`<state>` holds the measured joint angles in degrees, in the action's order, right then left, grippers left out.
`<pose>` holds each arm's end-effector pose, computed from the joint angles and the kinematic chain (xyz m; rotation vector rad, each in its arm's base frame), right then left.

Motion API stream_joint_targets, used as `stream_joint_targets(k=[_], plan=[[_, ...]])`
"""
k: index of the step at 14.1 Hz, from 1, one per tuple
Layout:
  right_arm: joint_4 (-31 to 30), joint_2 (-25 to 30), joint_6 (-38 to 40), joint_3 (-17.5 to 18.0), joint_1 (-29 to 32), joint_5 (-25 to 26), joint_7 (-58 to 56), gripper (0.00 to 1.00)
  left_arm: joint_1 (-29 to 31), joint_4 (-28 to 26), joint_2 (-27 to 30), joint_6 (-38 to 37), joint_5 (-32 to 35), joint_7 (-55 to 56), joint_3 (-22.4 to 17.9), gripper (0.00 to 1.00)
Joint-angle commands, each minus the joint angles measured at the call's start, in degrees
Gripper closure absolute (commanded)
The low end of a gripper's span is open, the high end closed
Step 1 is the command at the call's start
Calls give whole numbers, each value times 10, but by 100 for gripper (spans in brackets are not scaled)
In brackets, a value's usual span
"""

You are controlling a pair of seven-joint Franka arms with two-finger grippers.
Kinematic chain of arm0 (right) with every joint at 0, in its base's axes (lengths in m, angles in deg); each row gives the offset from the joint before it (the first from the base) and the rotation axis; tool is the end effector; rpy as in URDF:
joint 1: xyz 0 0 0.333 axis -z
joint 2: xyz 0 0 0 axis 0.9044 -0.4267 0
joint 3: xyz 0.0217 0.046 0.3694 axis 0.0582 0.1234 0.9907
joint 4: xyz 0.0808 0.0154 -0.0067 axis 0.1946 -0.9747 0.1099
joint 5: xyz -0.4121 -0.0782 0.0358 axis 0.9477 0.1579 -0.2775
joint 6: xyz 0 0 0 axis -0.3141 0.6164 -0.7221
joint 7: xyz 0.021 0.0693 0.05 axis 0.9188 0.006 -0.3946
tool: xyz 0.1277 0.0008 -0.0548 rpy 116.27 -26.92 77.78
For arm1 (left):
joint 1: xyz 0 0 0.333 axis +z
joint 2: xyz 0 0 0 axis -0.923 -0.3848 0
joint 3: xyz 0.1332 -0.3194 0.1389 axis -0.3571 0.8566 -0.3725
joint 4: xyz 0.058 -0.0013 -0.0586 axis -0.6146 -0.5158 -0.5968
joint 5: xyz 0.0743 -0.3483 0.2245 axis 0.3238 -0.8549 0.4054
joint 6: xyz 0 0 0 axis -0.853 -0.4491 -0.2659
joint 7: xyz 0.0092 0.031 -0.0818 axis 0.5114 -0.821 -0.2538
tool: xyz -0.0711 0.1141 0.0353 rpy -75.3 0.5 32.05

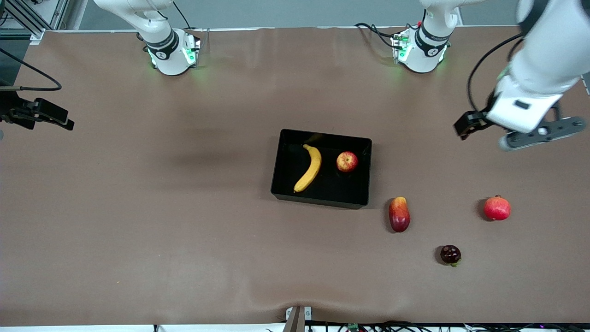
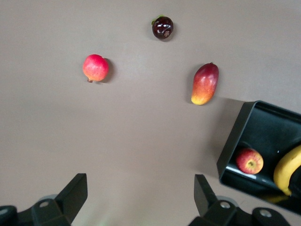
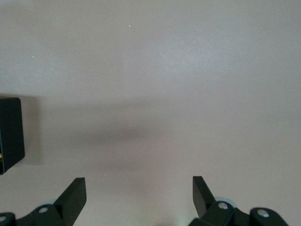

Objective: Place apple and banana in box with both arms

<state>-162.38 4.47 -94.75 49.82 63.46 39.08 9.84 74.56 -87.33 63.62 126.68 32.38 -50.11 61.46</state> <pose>0.5914 -0.0176 0.6581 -3.0880 0.0948 0.0982 0.5920 -0.1182 0.6481 -3.0047 -0.2507 -0.0011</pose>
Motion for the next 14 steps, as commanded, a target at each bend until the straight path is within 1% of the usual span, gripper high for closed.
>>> stream_joint_targets(k=[1,2,4,6,11,13,14], plan=[[5,3,6,3,1,-1,-1,0,-24,-37,56,-2,-47,-75,-78,0],[5,2,6,4,-2,-1,-1,0,-24,-48,66,-2,-61,-95,-88,0],[5,2,4,4,-2,-2,-1,0,-29,-71,88,-2,-62,-111,-111,0],[4,-1,4,4,-12,-1,-1,0,-32,-91,106,-2,-63,-117,-119,0],[3,-1,1,2,-13,5,3,0,-31,-119,137,-2,-70,-145,-121,0],[3,0,2,2,-11,5,2,0,-31,-119,142,-13,-75,-159,-121,0],[3,0,2,2,-10,5,2,0,-31,-118,143,-15,-76,-177,-127,0]])
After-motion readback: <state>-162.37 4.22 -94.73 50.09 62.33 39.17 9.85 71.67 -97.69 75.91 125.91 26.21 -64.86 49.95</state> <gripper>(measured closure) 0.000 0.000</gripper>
